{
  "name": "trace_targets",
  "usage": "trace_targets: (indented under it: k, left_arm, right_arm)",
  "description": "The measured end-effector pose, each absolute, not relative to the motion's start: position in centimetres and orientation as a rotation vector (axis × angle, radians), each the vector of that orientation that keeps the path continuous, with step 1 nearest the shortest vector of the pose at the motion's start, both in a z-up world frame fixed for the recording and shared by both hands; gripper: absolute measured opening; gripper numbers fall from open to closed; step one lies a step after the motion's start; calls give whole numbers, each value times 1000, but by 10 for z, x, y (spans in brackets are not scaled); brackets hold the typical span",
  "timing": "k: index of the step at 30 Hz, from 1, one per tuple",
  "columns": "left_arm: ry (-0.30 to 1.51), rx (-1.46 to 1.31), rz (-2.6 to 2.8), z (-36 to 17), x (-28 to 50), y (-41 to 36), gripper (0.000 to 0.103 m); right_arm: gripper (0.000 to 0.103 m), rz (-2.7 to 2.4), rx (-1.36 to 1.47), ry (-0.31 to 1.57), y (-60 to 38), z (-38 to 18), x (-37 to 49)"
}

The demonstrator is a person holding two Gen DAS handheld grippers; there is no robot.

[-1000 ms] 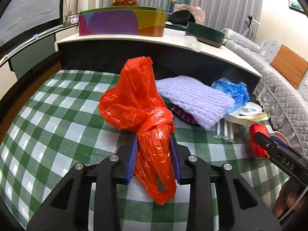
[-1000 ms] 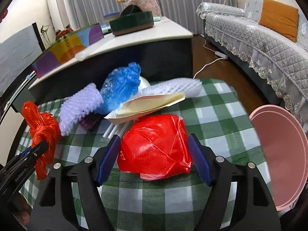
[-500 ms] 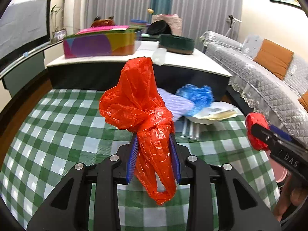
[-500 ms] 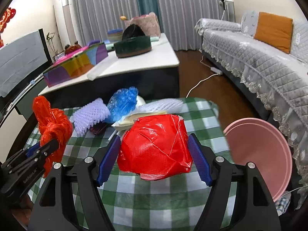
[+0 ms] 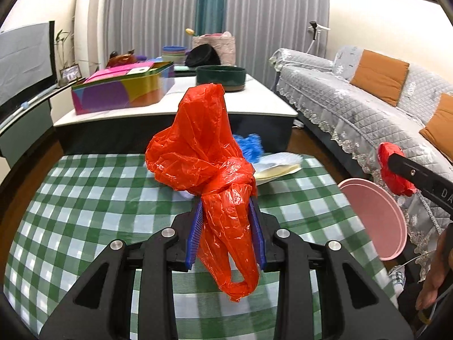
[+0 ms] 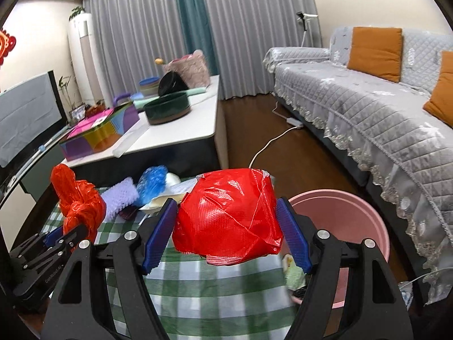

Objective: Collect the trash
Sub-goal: 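Carry the orange bag in the left tool while the right carries the red bag over the bin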

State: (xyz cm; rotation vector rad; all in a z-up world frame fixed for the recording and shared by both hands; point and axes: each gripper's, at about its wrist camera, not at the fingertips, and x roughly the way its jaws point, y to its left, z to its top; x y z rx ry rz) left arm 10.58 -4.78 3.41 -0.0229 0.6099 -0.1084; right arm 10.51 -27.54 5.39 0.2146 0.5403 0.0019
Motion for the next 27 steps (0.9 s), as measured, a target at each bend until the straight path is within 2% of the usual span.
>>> trace_targets:
  k: [12, 27]
  left_arm:
    - [571, 17, -234, 48, 93, -113, 31]
    - [566, 33, -358, 41, 96, -169, 31]
  right_arm:
    - [71, -96, 228, 495, -340, 64, 72]
    - [71, -198, 262, 488, -400, 54, 57]
